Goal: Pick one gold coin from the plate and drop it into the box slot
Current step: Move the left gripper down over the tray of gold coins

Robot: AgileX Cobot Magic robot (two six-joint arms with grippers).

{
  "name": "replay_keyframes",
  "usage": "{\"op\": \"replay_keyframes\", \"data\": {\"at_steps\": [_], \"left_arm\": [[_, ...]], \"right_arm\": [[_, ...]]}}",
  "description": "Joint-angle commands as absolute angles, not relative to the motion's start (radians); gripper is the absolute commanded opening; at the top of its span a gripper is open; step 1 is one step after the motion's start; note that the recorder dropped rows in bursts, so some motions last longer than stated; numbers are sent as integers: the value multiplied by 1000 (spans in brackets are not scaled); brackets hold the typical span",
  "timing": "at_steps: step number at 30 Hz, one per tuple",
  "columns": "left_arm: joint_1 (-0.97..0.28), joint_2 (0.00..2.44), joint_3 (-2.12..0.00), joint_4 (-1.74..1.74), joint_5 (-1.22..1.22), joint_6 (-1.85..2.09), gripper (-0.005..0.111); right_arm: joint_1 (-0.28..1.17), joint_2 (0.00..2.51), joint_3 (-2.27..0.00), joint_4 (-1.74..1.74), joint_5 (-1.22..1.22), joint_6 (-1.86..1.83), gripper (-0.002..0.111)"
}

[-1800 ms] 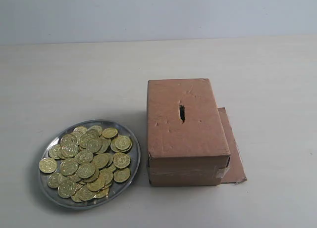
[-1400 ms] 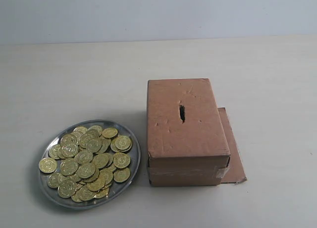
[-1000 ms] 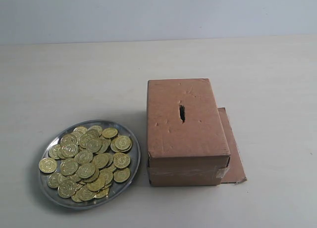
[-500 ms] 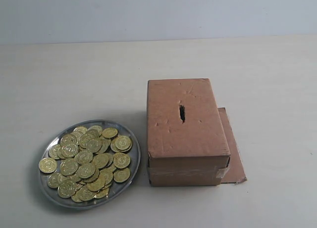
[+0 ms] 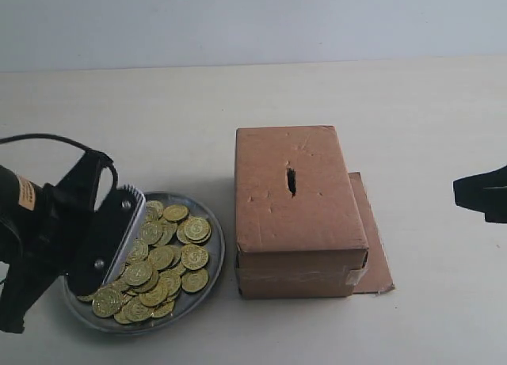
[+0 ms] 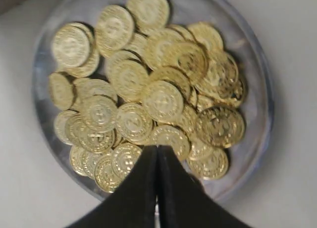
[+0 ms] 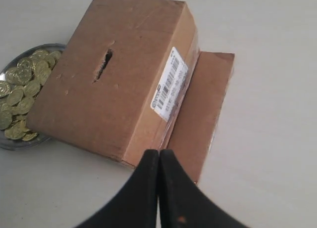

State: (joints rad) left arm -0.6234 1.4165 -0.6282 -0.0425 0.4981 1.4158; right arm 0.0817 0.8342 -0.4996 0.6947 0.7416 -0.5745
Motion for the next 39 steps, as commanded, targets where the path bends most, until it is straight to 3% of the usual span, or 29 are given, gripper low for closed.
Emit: {"op": "replay_keyframes", "data": {"at_steps": [1, 7, 15, 17, 21, 26, 30, 39], "left_arm": [[-628, 1486, -639, 164, 491, 1470, 0], [-628, 1526, -639, 260, 456, 1468, 2], [-628, 1535, -639, 161, 438, 1345, 55], [-628, 1535, -639, 153, 395, 1213, 54], [-614, 1536, -680, 153, 386, 959, 36], [-519, 1560, -750, 102, 447, 778, 34], [-446, 1593, -795, -52, 532, 883, 34], [-438, 1681, -823, -363, 673, 1242, 34]], "right_arm": [[76, 830, -507, 724, 757, -608, 0], [76, 815, -507, 727, 757, -608, 0], [76, 815, -507, 727, 761, -608, 0], [76, 815, -507, 731, 764, -608, 0], [76, 815, -507, 735, 768, -608, 0], [76, 815, -507, 740, 772, -608, 0], [76, 815, -507, 742, 772, -608, 0], [76, 815, -507, 744, 775, -608, 0]]}}
